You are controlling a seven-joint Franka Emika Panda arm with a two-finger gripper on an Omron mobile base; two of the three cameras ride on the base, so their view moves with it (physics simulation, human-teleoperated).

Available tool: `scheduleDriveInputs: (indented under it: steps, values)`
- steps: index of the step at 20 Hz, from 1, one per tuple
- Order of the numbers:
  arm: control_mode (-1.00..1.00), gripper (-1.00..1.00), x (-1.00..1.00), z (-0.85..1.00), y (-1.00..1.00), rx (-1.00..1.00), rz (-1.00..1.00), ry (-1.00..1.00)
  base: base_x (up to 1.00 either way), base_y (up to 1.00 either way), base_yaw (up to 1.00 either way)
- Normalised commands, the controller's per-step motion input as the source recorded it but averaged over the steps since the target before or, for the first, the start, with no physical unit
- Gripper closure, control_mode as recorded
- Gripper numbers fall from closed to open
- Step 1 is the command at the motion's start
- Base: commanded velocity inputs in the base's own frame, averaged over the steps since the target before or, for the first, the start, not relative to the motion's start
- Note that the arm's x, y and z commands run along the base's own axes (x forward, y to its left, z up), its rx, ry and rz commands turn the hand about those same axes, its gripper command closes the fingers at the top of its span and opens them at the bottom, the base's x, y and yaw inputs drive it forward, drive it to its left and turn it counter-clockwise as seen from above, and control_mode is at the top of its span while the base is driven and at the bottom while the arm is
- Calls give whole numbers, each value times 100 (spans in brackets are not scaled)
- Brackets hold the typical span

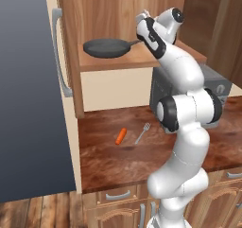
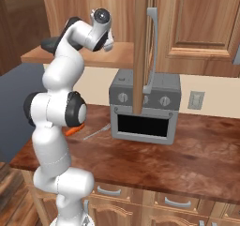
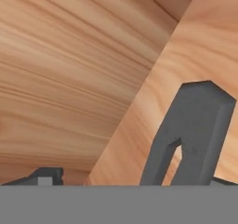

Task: Pick the pan from the cabinet and place it on the stove. Then turn on the stove burner for the pan.

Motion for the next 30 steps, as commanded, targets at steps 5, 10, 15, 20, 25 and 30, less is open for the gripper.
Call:
scheduleDriveInputs:
  steps: [5,10,15,20,25,30]
  values:
    - [-100,100,11,-14,19,2,0,-3,0,0,0]
    - [-100,100,1,-12,1,10,0,-12,0,0,0]
    - [-100,100,0,-12,0,13,0,-16,0,0,0]
    - [-100,100,0,-13,0,14,0,-17,0,0,0]
    - [-100,100,-16,-3,4,9,0,-16,0,0,0]
    - [-100,100,-41,0,18,1,0,-8,0,0,0]
